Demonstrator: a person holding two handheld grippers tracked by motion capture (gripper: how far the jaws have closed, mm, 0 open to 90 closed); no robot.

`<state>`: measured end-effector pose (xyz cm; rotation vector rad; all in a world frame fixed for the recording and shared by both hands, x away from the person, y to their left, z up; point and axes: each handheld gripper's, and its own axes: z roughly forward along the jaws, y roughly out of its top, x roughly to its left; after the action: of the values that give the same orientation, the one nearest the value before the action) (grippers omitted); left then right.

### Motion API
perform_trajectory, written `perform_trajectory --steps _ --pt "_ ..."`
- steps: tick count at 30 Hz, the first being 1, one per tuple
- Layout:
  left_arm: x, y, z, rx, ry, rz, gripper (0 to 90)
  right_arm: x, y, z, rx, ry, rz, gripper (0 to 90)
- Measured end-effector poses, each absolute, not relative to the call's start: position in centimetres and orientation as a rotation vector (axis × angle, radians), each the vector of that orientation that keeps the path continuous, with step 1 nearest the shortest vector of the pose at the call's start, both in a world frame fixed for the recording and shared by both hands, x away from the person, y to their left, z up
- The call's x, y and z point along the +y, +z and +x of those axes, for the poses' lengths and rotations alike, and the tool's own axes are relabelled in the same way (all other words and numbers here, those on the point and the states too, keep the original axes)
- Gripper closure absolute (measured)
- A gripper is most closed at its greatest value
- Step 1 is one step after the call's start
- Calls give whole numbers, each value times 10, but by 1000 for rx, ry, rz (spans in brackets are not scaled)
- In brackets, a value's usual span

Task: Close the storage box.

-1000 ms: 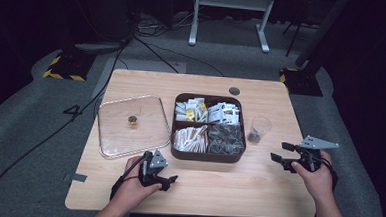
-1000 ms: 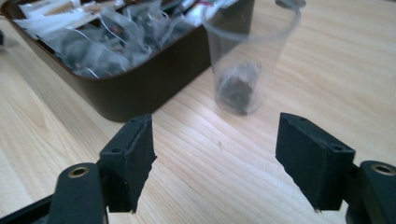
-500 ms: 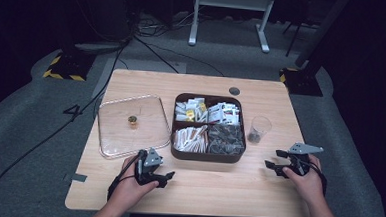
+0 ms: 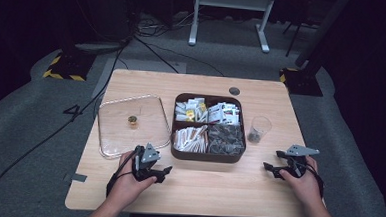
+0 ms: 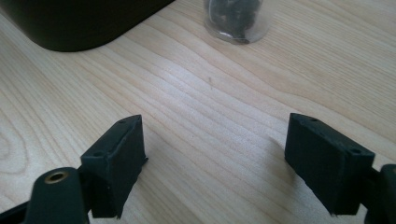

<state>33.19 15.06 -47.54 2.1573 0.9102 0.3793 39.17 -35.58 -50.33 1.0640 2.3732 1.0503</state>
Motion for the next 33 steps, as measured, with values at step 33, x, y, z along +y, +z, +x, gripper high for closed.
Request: perform_trajectory --steps 33 --pt "240 -454 433 1326 522 1933 276 -356 -503 392 2371 1053 1064 201"
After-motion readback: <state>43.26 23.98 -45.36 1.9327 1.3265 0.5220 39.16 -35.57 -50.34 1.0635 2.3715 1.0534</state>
